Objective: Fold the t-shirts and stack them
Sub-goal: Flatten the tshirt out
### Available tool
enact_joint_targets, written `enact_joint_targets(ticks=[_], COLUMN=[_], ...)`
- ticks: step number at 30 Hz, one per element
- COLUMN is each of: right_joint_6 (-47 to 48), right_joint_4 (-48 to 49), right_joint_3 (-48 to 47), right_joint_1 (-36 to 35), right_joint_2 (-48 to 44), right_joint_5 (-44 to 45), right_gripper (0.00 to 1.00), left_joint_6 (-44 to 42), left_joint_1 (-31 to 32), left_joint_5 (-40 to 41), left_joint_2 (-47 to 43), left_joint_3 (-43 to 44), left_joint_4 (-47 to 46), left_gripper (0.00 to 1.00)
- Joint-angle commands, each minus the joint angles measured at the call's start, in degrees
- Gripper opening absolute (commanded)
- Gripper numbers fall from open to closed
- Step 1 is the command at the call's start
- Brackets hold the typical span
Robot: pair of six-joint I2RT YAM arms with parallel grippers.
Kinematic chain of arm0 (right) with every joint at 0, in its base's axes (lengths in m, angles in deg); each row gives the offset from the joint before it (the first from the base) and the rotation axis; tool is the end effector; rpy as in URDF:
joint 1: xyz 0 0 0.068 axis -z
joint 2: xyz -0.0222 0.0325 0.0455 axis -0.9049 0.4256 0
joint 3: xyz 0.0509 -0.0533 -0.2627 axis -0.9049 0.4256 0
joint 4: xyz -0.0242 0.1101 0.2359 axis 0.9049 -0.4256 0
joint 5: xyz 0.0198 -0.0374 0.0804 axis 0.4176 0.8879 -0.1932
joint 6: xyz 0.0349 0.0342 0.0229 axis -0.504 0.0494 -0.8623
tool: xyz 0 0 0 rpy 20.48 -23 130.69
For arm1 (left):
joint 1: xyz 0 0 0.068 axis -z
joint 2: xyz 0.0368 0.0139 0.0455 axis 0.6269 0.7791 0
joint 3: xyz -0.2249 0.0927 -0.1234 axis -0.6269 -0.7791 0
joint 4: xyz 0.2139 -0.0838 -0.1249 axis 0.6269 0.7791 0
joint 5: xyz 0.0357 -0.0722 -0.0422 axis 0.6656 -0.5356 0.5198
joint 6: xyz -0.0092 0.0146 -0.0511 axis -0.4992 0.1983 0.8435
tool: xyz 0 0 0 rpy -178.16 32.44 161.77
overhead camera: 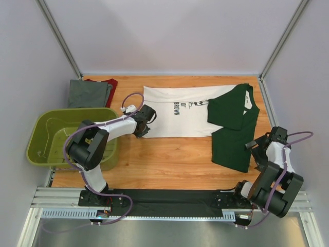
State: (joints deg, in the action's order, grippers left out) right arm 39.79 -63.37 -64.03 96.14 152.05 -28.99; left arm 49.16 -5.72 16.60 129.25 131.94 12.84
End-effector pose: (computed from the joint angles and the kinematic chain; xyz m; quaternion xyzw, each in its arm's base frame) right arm 0.1642 -0.0995 0.1723 0.5266 0.8364 0.0067 0.1518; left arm 0.2892 -0.1701 0.1588 -0.3158 0.9058 0.0041 0.2827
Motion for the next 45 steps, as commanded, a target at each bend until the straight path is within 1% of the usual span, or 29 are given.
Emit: enact_joint_targets(ticks=[1,5,8,12,14,18,22,25,29,35,40,42,45], right_joint_6=[1.24,0.19,-0.95,-1.13,-1.83,-0.78,0.27,1.33,3.00,3.35,3.26,3.44,3.61], right_joint_4=[-0.33,0.19,0.20,-1.21,0.18,1.95,5.02,7.30,12.14,16.27,15.93,15.05,13.29], right_joint_3=[-3.00,-3.80,-1.44,0.41,1.12,1.74,-0.80,-2.65,-6.08,-7.49,-6.70,-6.53,-5.56], right_joint_1=[0.22,0.13,0.22,0.22,0.13,0.13,0.13,0.13,0.13,0.05,-2.41,-4.08,-4.52], right_joint_2=[4.23,6.17,5.21,3.62,3.18,5.37,7.84,8.63,12.49,16.97,17.42,16.81,14.79], right_joint_5=[2.86,1.73,1.37,1.37,-1.26,-1.09,-1.62,-1.88,-2.67,-6.44,-7.16,-5.49,-3.38], right_gripper=[0.95,0.93,0.89,0.88,0.86,0.86,0.85,0.80,0.79,0.77,0.72,0.71,0.71], left_joint_6=[-2.40,-3.90,-4.25,-4.86,-4.86,-4.95,-5.30,-5.31,-5.31,-5.48,-5.30,-5.39,-5.66], left_joint_1=[-0.67,-1.81,-3.22,-3.31,-3.22,-3.22,-3.22,-3.22,-3.31,-3.31,-3.31,-3.22,-3.22], left_joint_5=[0.13,-0.31,-1.28,-1.81,-2.07,-2.69,-2.78,-3.04,-3.57,-3.30,-3.65,-3.83,-3.57], left_joint_2=[0.22,0.83,0.75,0.48,0.39,0.48,0.48,0.66,1.10,1.01,1.45,1.62,1.27], left_joint_3=[0.88,0.88,0.35,0.35,0.35,0.09,0.09,0.27,0.27,0.70,1.15,1.32,1.32], left_joint_4=[-0.41,-1.03,-1.29,-1.64,-2.08,-2.61,-2.78,-2.96,-3.22,-2.61,-2.70,-2.61,-2.26], left_gripper=[0.00,0.00,0.00,0.00,0.00,0.00,0.00,0.00,0.00,0.00,0.00,0.00,0.00])
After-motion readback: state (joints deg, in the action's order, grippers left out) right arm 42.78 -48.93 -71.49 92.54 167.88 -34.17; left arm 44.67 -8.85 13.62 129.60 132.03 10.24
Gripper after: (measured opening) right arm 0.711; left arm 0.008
